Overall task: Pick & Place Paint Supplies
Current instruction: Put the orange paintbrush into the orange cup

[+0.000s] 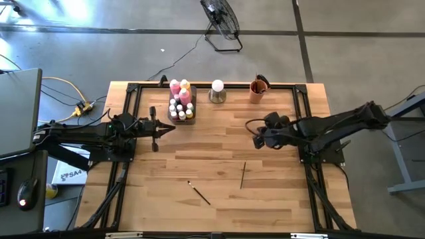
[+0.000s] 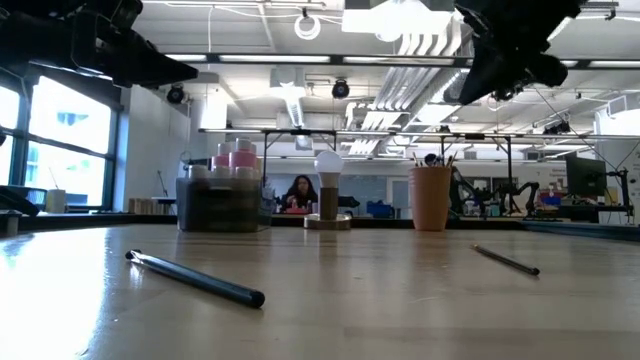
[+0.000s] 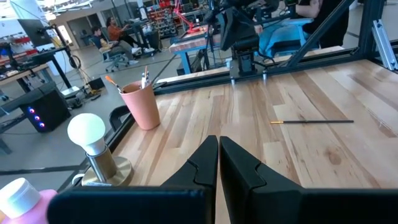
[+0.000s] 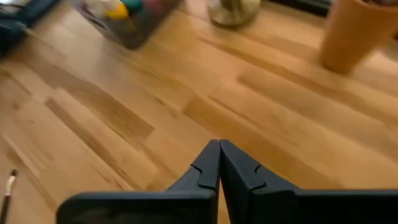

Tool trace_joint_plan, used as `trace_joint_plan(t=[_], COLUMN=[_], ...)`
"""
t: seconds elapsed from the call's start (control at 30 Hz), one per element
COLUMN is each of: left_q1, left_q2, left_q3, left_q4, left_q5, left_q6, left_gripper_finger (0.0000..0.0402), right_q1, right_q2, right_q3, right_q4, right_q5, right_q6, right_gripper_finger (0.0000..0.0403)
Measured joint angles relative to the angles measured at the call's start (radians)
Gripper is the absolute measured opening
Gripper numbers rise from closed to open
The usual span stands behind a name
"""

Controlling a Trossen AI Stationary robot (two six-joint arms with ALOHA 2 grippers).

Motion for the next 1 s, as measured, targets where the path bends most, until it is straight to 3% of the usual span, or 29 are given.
trace_joint_plan(t=[0.23,0.4,0.57,1.0], left_q1=[0.0,0.0,0.0,0.0], left_q2=[0.0,0.0,0.0,0.0], left_q3=[0.001,0.001,0.001,0.001], left_q4=[0.0,0.0,0.0,0.008], left_q5=[0.0,0.0,0.0,0.0], left_q6=[0.001,0.002,0.002,0.002], left_gripper_finger=[0.0012,0.0012,0.0012,0.0012], right_q1=[0.013,-0.01,-0.014,-0.013], right_q2=[0.141,0.2,0.261,0.457], right_q3=[0.162,0.163,0.163,0.163], right_q4=[-0.28,-0.306,-0.279,-0.107], right_q5=[-0.083,-0.272,-0.446,-0.503], right_q6=[0.288,0.433,0.48,0.58], right_gripper_finger=[0.0002,0.0002,0.0002,0.0003])
